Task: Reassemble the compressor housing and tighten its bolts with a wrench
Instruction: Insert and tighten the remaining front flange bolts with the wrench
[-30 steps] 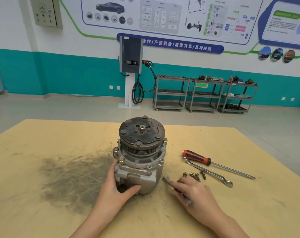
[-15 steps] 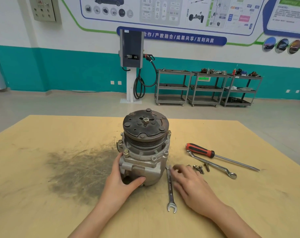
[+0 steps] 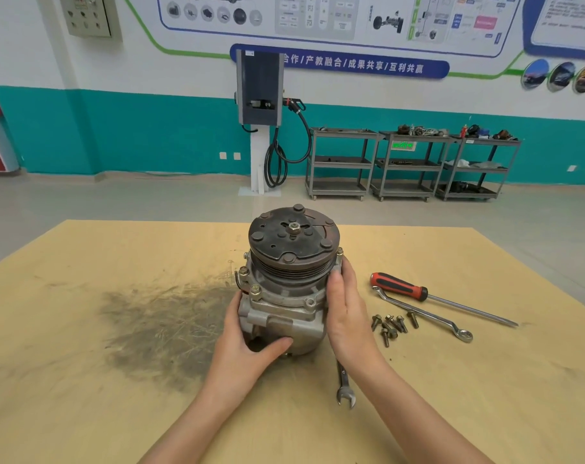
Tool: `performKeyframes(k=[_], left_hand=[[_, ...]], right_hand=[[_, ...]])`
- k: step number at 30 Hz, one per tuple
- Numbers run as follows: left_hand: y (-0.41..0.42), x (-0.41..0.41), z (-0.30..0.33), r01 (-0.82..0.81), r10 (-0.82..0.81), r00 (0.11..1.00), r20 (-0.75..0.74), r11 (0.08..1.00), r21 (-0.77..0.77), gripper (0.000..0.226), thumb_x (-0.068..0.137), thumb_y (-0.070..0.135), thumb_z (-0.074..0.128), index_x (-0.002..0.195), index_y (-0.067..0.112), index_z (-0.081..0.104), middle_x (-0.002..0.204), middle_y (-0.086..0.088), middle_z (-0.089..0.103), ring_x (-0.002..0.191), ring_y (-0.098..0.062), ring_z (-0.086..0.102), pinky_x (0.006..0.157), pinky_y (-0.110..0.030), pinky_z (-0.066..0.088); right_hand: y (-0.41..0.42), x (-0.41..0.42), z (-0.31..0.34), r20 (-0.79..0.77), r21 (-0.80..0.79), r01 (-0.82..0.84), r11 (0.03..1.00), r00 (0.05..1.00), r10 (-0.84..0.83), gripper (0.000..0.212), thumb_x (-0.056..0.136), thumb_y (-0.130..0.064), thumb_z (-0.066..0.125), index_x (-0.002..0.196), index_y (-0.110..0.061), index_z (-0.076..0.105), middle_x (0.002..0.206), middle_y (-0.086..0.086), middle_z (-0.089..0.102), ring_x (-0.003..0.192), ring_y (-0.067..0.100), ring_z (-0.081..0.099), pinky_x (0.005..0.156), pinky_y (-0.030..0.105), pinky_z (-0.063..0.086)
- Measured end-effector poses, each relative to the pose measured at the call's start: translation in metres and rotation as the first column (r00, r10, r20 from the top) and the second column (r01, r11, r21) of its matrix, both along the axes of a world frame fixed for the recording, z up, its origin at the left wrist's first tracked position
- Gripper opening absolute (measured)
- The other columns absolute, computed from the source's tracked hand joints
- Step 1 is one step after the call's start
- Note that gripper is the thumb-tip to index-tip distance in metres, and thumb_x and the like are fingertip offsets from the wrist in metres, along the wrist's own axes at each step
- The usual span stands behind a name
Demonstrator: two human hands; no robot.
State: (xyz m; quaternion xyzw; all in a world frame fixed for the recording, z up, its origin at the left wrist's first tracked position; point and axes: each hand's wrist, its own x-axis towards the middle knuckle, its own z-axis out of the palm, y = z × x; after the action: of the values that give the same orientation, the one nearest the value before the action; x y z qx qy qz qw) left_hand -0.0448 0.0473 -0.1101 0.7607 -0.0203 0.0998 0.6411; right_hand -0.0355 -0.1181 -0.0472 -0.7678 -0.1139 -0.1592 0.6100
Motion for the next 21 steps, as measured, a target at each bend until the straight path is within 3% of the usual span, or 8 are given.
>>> performKeyframes(k=[2, 5, 9, 12, 14, 18, 21], left_hand=[[-0.003, -0.002, 0.002, -0.033, 0.033, 0.999, 0.004, 0.999, -0.017, 0.125, 0.065, 0.021, 0.092, 0.160, 0.024, 0.011, 0.152, 0.011, 0.043, 0.142, -0.009, 0.042, 0.120, -0.037, 0.033], [-0.006, -0.005, 0.005, -0.089, 0.090, 0.996, -0.002, 0.993, -0.079, 0.146, 0.049, 0.037, 0.089, 0.160, 0.027, -0.005, 0.160, 0.010, 0.021, 0.150, -0.008, 0.023, 0.124, -0.038, 0.025], [-0.003, -0.006, 0.006, -0.114, 0.114, 0.993, -0.014, 0.994, 0.000, 0.148, 0.045, 0.051, 0.084, 0.160, 0.026, -0.005, 0.167, 0.004, 0.010, 0.145, -0.001, 0.013, 0.122, -0.030, 0.017], [-0.001, -0.007, 0.007, -0.090, 0.090, 0.996, -0.008, 0.996, 0.025, 0.147, 0.044, 0.056, 0.082, 0.160, 0.029, -0.005, 0.160, 0.018, 0.012, 0.148, -0.003, 0.016, 0.122, -0.030, 0.018], [0.000, -0.006, 0.006, -0.081, 0.081, 0.997, 0.011, 0.996, 0.034, 0.146, 0.047, 0.055, 0.084, 0.159, 0.031, -0.005, 0.158, 0.021, 0.013, 0.149, -0.005, 0.018, 0.121, -0.029, 0.019], [0.003, -0.003, 0.006, -0.060, 0.060, 0.998, -0.001, 0.997, 0.051, 0.144, 0.051, 0.052, 0.087, 0.159, 0.033, -0.007, 0.166, 0.009, 0.018, 0.151, -0.010, 0.023, 0.124, -0.037, 0.022], [0.004, -0.001, 0.006, -0.040, 0.040, 0.999, -0.005, 0.998, 0.051, 0.145, 0.046, 0.056, 0.084, 0.160, 0.032, -0.004, 0.165, 0.011, 0.020, 0.150, -0.009, 0.024, 0.123, -0.037, 0.023]], right_hand=[[-0.002, 0.004, -0.003, 0.050, -0.035, 0.025, 0.999, 0.999, -0.023, 0.039, 0.101, -0.045, 0.028, 0.137, -0.031, 0.023, 0.097, -0.066, 0.036, 0.098, -0.042, 0.030, 0.077, -0.013, 0.022], [-0.006, 0.009, -0.005, 0.093, -0.080, 0.050, 0.996, 0.995, -0.042, 0.052, 0.098, -0.047, 0.029, 0.145, -0.024, 0.030, 0.103, -0.054, 0.040, 0.101, -0.039, 0.034, 0.079, -0.011, 0.024], [-0.012, 0.019, -0.004, 0.094, -0.082, 0.020, 0.996, 0.996, -0.012, 0.037, 0.100, -0.037, 0.027, 0.134, -0.028, 0.040, 0.107, -0.048, 0.051, 0.107, -0.029, 0.043, 0.087, -0.005, 0.031], [-0.018, 0.027, 0.002, 0.050, -0.080, -0.052, 0.995, 0.997, 0.056, 0.059, 0.098, -0.044, 0.023, 0.145, -0.013, 0.039, 0.141, -0.008, 0.053, 0.135, 0.003, 0.041, 0.115, 0.029, 0.031], [-0.022, 0.033, 0.004, 0.027, -0.077, -0.106, 0.991, 0.994, 0.109, 0.059, 0.101, -0.043, 0.020, 0.146, -0.008, 0.038, 0.143, 0.006, 0.051, 0.137, 0.016, 0.042, 0.116, 0.042, 0.030], [-0.024, 0.036, 0.008, -0.017, -0.032, -0.190, 0.981, 0.982, 0.190, 0.059, 0.103, -0.043, 0.020, 0.143, -0.004, 0.041, 0.140, 0.012, 0.053, 0.134, 0.023, 0.045, 0.114, 0.047, 0.032], [-0.028, 0.031, 0.011, -0.080, -0.038, -0.242, 0.970, 0.968, 0.238, 0.063, 0.098, -0.051, 0.022, 0.148, -0.015, 0.036, 0.147, 0.003, 0.047, 0.139, 0.014, 0.039, 0.118, 0.043, 0.028]])
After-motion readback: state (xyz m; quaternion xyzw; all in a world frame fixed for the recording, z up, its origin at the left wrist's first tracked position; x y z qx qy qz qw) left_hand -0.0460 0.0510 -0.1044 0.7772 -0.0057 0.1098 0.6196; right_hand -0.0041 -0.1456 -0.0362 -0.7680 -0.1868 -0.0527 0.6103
